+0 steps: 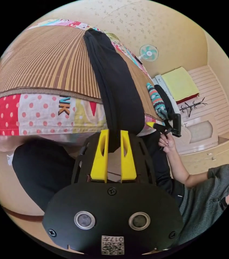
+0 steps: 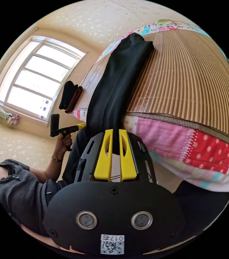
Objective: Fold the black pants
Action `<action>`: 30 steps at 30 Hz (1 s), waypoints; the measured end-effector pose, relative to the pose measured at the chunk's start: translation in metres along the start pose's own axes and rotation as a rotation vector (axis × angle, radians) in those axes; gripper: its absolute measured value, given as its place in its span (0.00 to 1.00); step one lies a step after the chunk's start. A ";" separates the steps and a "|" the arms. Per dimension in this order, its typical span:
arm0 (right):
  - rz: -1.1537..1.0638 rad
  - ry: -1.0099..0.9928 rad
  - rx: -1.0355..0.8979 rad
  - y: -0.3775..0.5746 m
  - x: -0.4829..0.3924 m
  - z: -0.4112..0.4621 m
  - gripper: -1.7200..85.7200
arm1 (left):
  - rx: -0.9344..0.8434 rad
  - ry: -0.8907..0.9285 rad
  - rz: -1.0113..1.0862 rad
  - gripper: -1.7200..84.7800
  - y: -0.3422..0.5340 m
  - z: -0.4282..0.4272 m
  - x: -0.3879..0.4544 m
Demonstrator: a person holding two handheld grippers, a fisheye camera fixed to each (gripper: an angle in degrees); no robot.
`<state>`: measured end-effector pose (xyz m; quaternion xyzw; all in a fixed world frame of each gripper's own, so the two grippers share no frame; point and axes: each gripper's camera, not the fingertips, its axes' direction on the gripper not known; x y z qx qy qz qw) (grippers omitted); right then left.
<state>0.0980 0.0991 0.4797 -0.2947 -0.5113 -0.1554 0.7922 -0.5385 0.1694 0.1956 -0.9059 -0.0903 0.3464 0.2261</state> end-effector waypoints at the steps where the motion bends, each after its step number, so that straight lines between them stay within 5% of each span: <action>1: 0.016 -0.020 0.017 -0.004 0.006 -0.005 0.10 | 0.073 0.048 -0.023 0.13 -0.003 -0.008 -0.006; 6: 0.068 -0.178 0.030 -0.067 0.044 -0.006 0.15 | 0.057 0.159 -0.067 0.19 -0.051 0.001 -0.022; 15: 0.187 -0.314 -0.176 -0.139 0.074 0.045 0.08 | -0.104 -0.069 -0.021 0.09 -0.091 0.045 0.029; 23: -0.268 -0.698 0.191 -0.116 0.013 -0.093 0.05 | 0.270 0.544 0.215 0.07 -0.053 -0.076 0.102; 26: -0.449 -0.612 0.248 -0.123 -0.041 -0.149 0.04 | 0.358 0.471 0.429 0.08 -0.051 -0.125 0.178; 30: -0.419 -0.383 0.246 -0.143 -0.057 -0.182 0.04 | 0.390 0.236 0.528 0.08 -0.053 -0.154 0.243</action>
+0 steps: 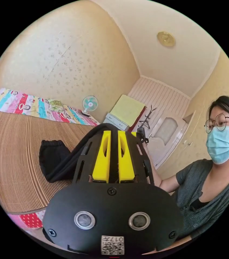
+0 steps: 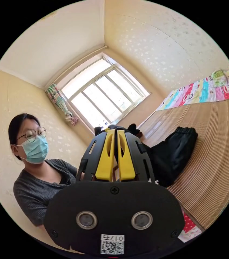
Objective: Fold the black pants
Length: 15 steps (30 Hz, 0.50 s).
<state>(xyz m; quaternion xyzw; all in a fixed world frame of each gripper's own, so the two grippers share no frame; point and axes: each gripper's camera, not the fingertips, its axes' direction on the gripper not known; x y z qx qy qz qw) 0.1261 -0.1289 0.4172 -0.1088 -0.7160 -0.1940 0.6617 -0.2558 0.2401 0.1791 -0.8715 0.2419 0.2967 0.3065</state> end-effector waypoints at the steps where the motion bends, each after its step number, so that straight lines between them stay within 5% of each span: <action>1: 0.024 0.004 -0.020 0.001 0.006 0.001 0.05 | -0.006 -0.013 -0.026 0.07 -0.001 0.003 0.001; 8: 0.348 -0.338 -0.164 0.124 0.119 0.022 0.07 | 0.037 0.198 -0.181 0.07 0.068 0.005 -0.018; 15: 0.479 -0.661 0.105 0.201 0.180 0.043 0.19 | 0.021 0.294 -0.175 0.07 0.080 -0.020 -0.006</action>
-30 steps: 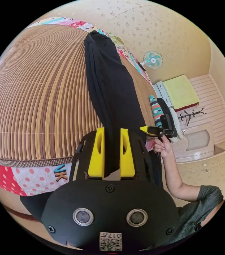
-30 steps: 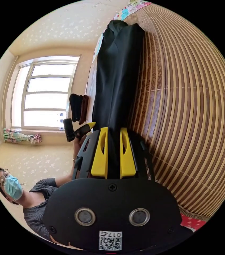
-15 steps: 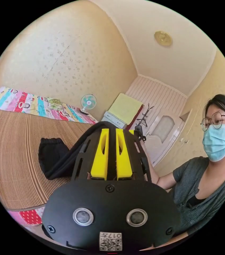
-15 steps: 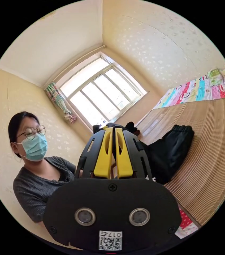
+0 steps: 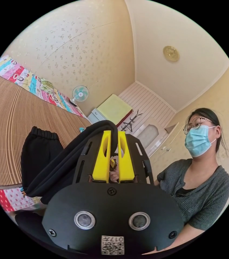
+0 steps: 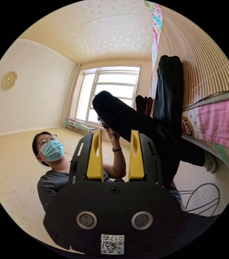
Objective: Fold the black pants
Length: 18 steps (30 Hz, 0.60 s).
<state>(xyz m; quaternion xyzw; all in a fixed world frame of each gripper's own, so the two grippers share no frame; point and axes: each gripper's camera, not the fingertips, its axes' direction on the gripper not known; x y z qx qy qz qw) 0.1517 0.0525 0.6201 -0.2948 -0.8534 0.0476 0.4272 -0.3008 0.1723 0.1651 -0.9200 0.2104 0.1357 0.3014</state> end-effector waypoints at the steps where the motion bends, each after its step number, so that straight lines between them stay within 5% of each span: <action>1: -0.018 -0.017 0.001 -0.004 0.000 0.001 0.19 | -0.014 -0.005 0.009 0.07 -0.003 -0.003 0.005; 5: -0.060 0.035 -0.104 -0.043 -0.013 0.023 0.21 | -0.028 0.003 -0.002 0.08 -0.010 -0.016 0.014; 12: -0.148 -0.152 -0.275 -0.073 -0.048 0.070 0.26 | 0.054 0.123 -0.044 0.08 -0.013 -0.070 0.011; 18: -0.163 -0.277 -0.181 -0.072 -0.035 0.059 0.22 | 0.185 0.254 -0.174 0.08 -0.012 -0.128 -0.017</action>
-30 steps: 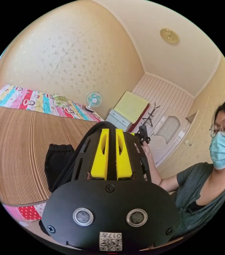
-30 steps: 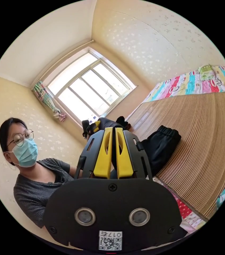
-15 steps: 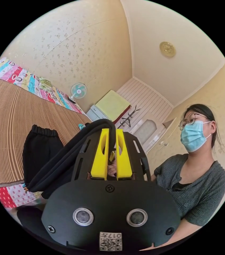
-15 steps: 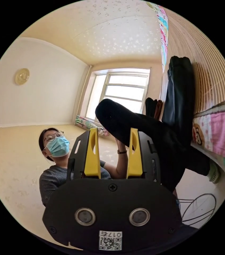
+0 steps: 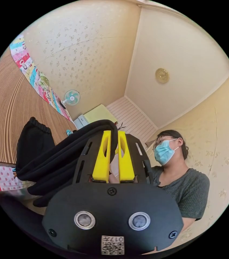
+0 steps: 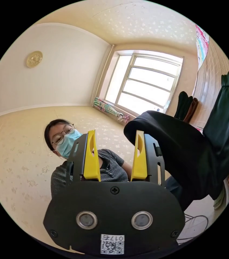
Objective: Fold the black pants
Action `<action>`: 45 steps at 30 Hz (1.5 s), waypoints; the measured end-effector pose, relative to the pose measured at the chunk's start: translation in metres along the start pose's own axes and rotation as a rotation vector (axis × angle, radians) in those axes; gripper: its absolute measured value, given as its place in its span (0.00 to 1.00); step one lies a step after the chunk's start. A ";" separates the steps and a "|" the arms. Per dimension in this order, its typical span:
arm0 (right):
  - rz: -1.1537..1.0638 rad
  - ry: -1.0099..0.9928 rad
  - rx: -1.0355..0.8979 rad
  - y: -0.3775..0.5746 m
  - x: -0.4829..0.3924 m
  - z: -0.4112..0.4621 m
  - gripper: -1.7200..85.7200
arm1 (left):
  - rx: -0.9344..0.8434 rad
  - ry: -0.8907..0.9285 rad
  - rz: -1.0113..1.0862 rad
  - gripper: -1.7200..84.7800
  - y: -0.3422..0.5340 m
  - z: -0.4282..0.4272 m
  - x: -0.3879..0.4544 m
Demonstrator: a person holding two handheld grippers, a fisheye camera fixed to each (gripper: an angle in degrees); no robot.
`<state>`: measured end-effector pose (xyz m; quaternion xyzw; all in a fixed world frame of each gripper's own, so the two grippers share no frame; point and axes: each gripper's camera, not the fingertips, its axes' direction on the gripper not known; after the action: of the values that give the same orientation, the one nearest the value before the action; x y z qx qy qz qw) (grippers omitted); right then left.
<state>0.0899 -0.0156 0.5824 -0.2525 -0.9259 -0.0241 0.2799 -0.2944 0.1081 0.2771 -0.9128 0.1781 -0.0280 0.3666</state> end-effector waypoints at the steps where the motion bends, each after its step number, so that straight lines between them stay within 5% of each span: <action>1: 0.007 0.005 0.015 0.002 0.003 -0.003 0.22 | 0.030 0.022 -0.037 0.08 -0.002 -0.009 -0.005; 6: 0.097 0.221 0.032 0.017 0.028 -0.012 0.21 | 0.113 0.091 -0.149 0.08 -0.013 -0.036 -0.021; 13: 0.162 0.271 0.053 0.010 0.060 -0.016 0.21 | 0.130 0.073 -0.220 0.08 -0.037 -0.069 -0.022; 27: 0.159 0.104 -0.023 -0.011 0.092 0.015 0.22 | 0.122 0.217 -0.330 0.08 -0.083 -0.125 -0.019; 37: 0.309 -0.050 -0.088 0.019 0.146 0.052 0.22 | 0.334 0.251 -0.466 0.08 -0.069 -0.207 -0.034; 45: 0.287 0.201 -0.240 0.051 0.149 0.092 0.22 | 0.512 0.182 -0.553 0.08 -0.043 -0.267 -0.039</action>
<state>-0.0391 0.1134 0.5787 -0.4097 -0.8384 -0.1193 0.3393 -0.3668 -0.0258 0.5038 -0.7991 -0.0557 -0.2500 0.5438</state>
